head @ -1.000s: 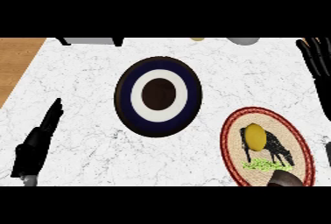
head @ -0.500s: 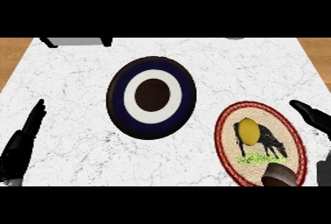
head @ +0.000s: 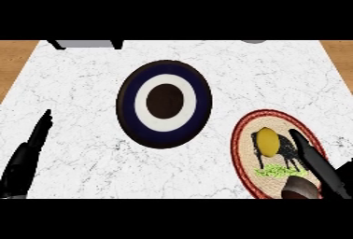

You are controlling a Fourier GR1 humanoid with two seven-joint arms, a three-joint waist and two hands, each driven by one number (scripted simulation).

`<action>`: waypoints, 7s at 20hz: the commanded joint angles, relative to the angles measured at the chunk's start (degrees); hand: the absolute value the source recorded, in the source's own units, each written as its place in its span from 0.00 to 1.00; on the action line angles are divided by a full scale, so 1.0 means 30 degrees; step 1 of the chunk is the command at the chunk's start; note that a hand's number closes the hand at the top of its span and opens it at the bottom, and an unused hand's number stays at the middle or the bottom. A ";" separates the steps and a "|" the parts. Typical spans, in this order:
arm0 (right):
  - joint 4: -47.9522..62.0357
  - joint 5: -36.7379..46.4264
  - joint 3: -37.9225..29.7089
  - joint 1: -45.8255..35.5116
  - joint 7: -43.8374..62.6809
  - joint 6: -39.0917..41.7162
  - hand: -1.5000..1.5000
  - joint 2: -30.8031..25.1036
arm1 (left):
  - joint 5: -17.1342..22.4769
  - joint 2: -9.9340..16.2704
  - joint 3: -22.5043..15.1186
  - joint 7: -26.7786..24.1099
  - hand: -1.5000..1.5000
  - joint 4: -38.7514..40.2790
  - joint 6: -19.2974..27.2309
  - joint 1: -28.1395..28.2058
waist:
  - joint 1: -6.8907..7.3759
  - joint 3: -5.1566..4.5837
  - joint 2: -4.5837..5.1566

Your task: Pick the lemon from the placemat and place it in the plate

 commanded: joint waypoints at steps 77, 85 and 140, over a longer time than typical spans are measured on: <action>0.9452 1.7488 0.4350 0.0904 1.7073 0.8420 1.00 -0.3213 | -0.4348 -0.4028 0.4660 0.0073 0.50 -0.0602 -0.4331 -0.0178 | 0.0002 -0.0037 0.0048; 0.4445 2.4605 0.5105 0.3915 2.1606 0.4645 1.00 -0.2190 | -0.4715 -0.4360 0.4486 0.0438 0.50 -0.1045 -0.4033 0.0131 | -0.0063 -0.0037 0.0003; 1.8301 1.9095 1.0368 -1.9795 2.8768 -0.0746 0.00 0.0402 | -0.5483 -0.4985 0.3892 -0.0236 0.50 0.0179 -0.4893 -0.1354 | 0.1790 0.0007 0.0343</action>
